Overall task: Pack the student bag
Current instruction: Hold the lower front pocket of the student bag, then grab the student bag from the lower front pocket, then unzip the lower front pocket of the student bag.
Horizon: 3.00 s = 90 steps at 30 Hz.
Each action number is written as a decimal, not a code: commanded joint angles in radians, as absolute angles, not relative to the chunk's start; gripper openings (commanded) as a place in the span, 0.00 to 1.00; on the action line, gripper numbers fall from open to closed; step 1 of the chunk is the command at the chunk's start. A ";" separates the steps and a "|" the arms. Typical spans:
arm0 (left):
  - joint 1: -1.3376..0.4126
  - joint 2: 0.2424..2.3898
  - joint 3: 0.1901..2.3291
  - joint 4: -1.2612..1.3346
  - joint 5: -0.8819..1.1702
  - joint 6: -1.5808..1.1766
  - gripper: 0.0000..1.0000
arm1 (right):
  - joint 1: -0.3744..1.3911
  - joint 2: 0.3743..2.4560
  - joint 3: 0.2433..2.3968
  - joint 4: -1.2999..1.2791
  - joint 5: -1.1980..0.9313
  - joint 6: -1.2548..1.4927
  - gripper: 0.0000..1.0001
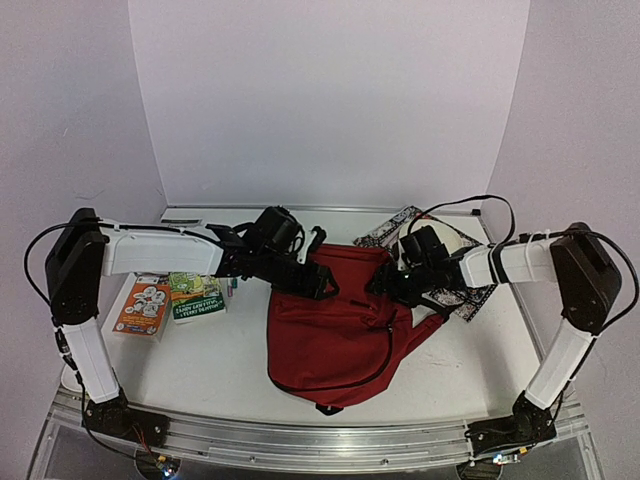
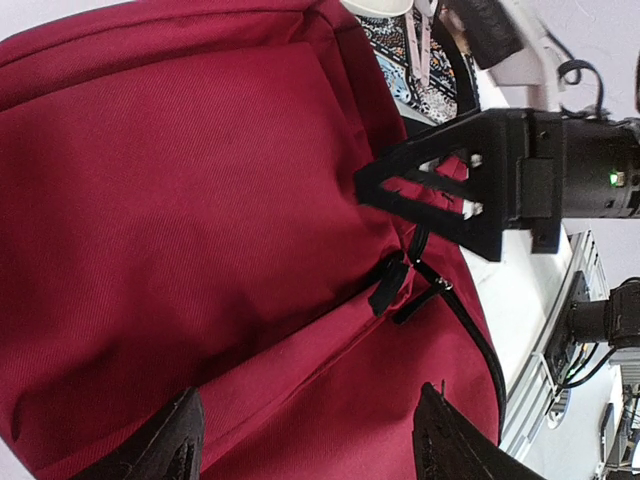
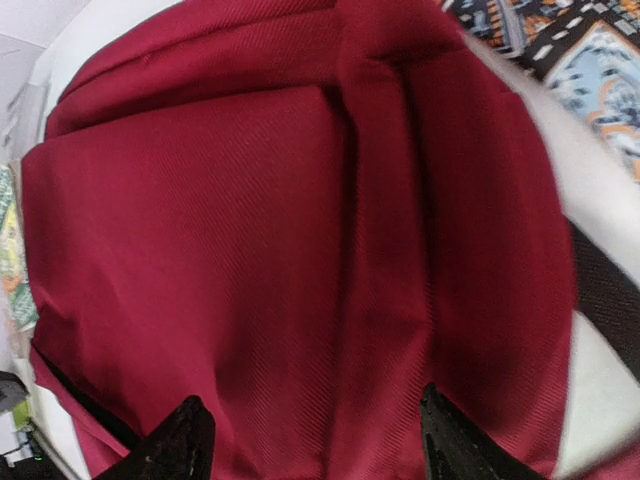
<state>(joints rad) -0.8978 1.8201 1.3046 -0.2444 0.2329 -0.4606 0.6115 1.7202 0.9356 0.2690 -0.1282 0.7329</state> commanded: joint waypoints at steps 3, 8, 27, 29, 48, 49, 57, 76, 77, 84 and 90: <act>-0.899 1.878 1.372 -0.212 0.288 -0.451 0.71 | 0.606 1.773 0.904 0.419 -0.271 0.796 0.55; -0.902 1.914 1.388 -0.198 0.339 -0.475 0.68 | 0.606 1.752 0.853 0.502 -0.338 0.835 0.30; -0.924 1.990 1.410 -0.112 0.448 -0.554 0.60 | 0.653 1.631 0.755 0.572 -0.329 0.871 0.00; -0.928 1.997 1.407 -0.088 0.468 -0.568 0.58 | 0.660 1.630 0.753 0.573 -0.320 0.871 0.00; -0.945 1.976 1.334 -0.004 0.490 -0.628 0.00 | 0.683 1.573 0.727 0.561 -0.279 0.850 0.00; -0.945 1.970 1.327 -0.004 0.487 -0.628 0.00 | 0.683 1.568 0.727 0.553 -0.275 0.847 0.00; -0.931 1.859 1.229 -0.035 0.373 -0.594 0.00 | 0.682 1.493 0.738 0.412 -0.180 0.769 0.00; -0.737 1.590 0.958 -0.249 0.020 -0.493 0.00 | 0.664 1.389 0.719 0.146 -0.068 0.686 0.00; -0.737 1.597 0.963 -0.251 0.021 -0.492 0.00 | 0.665 1.389 0.721 0.140 -0.071 0.678 0.00; -0.750 1.648 0.993 -0.216 0.100 -0.474 0.00 | 0.725 1.410 0.766 0.068 -0.022 0.601 0.08; -0.762 1.633 0.965 -0.157 0.128 -0.453 0.00 | 0.790 1.408 0.884 -0.091 0.143 0.456 0.30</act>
<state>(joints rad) -0.7569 1.6398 0.9684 -0.1901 0.1310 -0.4897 0.7586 1.4212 0.7843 0.0742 -0.0048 0.5851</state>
